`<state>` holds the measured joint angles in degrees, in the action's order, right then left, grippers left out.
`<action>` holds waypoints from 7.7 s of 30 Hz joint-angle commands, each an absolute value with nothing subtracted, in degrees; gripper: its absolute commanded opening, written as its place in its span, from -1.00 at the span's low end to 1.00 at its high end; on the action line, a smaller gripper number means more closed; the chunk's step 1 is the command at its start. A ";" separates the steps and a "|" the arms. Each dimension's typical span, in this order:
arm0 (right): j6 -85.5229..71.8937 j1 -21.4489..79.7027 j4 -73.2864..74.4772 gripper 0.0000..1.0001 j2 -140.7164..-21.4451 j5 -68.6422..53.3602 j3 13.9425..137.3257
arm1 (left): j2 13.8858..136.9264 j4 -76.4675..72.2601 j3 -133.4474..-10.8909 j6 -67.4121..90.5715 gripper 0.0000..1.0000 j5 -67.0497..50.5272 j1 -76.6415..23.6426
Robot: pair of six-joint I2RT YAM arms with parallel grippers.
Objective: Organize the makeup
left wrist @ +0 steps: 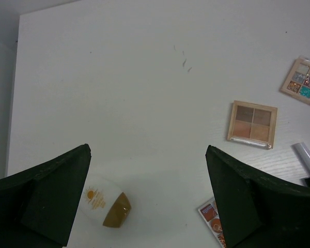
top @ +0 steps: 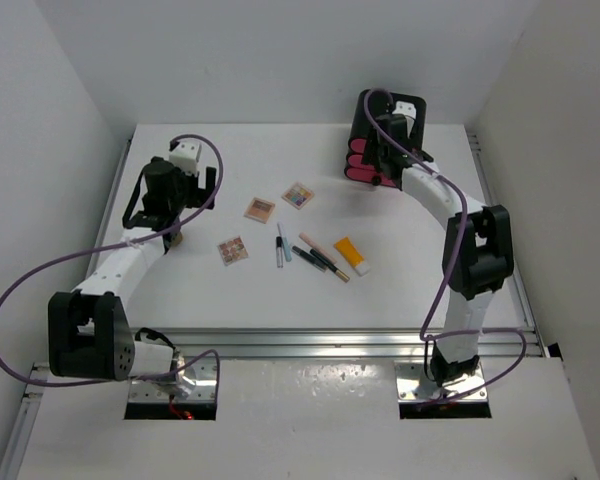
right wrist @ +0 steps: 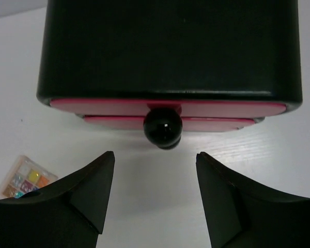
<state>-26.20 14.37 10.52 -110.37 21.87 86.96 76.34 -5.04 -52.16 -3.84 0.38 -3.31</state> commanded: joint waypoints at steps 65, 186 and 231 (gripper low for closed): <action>-2.81 24.70 32.61 0.29 -103.17 -10.28 68.56 | 75.41 4.13 -48.96 3.52 1.00 8.88 -3.69; -14.33 21.09 10.19 0.51 -87.10 20.30 69.70 | 107.50 27.16 -69.08 21.28 -0.43 10.29 11.16; -24.70 20.04 14.68 0.38 -87.82 -14.60 71.82 | 93.87 23.03 -77.88 -34.81 0.33 -33.57 -17.76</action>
<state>-29.80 20.43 7.70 -92.82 -20.82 73.76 94.76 24.64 -78.76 -38.63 -32.32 -18.35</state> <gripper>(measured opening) 0.688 0.665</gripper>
